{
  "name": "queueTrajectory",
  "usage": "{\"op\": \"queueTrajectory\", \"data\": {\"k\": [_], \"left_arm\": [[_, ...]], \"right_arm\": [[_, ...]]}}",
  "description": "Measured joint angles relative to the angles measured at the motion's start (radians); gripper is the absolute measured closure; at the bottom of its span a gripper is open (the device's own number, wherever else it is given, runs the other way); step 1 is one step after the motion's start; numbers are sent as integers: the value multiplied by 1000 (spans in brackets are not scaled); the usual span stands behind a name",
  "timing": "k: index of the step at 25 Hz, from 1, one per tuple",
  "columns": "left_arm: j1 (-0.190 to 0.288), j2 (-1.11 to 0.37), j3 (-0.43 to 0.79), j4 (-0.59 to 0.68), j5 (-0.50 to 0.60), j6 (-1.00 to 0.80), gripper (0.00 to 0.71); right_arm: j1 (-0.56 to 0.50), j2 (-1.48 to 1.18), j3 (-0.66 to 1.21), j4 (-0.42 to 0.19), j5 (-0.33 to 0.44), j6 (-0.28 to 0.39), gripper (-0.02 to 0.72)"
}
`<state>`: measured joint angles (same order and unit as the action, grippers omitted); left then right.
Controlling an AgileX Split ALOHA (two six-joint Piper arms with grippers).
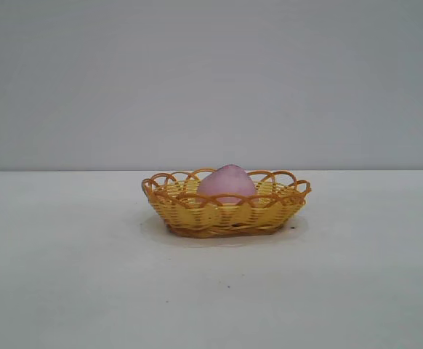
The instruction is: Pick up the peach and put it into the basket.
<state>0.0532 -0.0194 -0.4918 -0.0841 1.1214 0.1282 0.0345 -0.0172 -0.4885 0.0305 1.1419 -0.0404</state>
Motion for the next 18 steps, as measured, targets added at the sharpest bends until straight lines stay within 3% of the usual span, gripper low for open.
{"op": "queueTrajectory", "data": {"k": [18], "left_arm": [[-11,0,0,0,0,0,247]], "right_arm": [[0,0,0,0,0,0,289]]}}
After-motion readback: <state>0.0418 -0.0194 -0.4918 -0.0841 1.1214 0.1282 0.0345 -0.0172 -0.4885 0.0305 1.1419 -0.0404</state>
